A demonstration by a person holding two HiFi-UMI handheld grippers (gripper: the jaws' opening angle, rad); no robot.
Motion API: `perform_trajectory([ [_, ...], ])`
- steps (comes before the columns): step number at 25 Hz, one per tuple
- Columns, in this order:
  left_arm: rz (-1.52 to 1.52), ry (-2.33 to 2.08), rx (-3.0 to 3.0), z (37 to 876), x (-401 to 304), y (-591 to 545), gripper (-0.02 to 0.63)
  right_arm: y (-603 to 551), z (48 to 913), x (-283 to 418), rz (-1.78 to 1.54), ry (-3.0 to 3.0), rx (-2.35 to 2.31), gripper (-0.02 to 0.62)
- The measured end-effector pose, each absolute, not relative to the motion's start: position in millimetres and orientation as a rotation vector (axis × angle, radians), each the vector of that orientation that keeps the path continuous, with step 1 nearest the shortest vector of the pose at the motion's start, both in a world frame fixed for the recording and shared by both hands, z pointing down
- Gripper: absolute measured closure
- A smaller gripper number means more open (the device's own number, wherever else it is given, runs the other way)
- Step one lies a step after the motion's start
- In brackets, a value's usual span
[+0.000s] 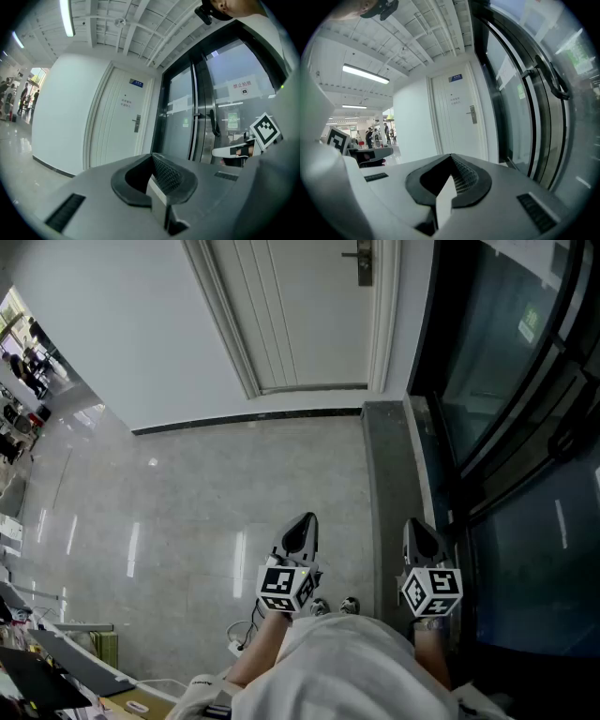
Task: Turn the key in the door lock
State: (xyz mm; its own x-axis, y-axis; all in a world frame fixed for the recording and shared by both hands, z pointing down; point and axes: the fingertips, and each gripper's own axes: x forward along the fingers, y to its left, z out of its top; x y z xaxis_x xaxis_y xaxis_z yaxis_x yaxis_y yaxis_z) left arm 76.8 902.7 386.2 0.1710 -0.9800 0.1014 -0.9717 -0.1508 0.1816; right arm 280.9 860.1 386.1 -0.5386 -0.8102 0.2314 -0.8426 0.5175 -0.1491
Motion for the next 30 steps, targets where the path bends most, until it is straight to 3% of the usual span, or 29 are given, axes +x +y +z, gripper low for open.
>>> perform_trajectory([
  [14, 0.001, -1.869, 2.268, 389.9, 84.3, 923.2, 0.598, 882.5, 389.2, 269.2, 0.365, -2.637, 1.397, 0.592],
  [30, 0.023, -1.866, 2.291, 391.6, 122.6, 910.1, 0.598, 880.9, 390.8, 304.0, 0.440, -2.726, 1.404, 0.592],
])
